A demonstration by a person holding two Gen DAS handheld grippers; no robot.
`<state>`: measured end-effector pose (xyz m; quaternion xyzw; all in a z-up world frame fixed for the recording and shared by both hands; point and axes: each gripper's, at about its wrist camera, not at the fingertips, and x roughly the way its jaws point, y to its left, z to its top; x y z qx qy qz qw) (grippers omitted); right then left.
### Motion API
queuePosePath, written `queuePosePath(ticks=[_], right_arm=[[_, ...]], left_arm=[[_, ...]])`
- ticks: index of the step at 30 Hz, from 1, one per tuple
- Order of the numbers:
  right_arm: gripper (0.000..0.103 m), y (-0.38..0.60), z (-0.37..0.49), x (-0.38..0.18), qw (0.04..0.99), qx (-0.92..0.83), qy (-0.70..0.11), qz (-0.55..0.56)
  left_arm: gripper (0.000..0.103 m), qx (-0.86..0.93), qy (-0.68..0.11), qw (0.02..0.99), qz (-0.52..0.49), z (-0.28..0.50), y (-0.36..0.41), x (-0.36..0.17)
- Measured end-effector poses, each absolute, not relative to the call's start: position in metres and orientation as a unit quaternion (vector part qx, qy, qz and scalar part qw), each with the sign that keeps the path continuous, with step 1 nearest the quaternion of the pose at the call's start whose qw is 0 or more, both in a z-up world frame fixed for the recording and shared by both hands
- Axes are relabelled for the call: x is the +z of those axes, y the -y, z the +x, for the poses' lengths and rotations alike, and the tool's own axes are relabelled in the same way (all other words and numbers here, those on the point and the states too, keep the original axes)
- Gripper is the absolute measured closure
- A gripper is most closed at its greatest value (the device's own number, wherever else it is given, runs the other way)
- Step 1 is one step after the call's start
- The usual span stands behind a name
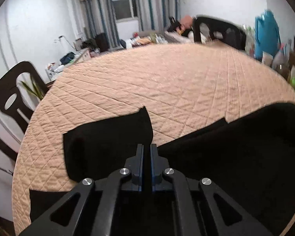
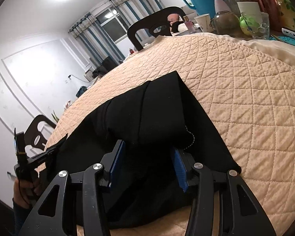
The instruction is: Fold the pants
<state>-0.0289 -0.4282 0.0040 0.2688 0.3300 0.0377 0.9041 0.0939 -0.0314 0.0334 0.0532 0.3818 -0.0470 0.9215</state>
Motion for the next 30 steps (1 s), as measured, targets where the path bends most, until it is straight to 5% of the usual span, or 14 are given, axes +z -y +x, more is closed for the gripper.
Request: queuePosePath(ticks=[9, 16, 18, 22, 30], right_arm=[[0.055, 0.443, -0.034, 0.003, 0.904, 0.029, -0.319, 0.284], [0.055, 0.449, -0.036, 0.007, 0.903, 0.036, -0.299, 0.306], [0.055, 0.452, -0.037, 0.008, 0.903, 0.042, -0.291, 0.314], [0.055, 0.454, -0.037, 0.012, 0.904, 0.05, -0.28, 0.318], [0.056, 0.45, -0.021, 0.01, 0.903, 0.039, -0.313, 0.293]], left_arm=[[0.096, -0.039, -0.263, 0.95, -0.161, -0.001, -0.06, 0.058], [0.095, -0.038, -0.297, 0.927, -0.226, -0.021, -0.087, 0.019], [0.091, -0.043, -0.301, 0.922, -0.24, -0.021, -0.089, 0.019], [0.058, -0.031, -0.304, 0.923, -0.232, -0.018, -0.086, 0.023], [0.052, -0.027, -0.332, 0.937, -0.109, 0.014, -0.054, 0.034]])
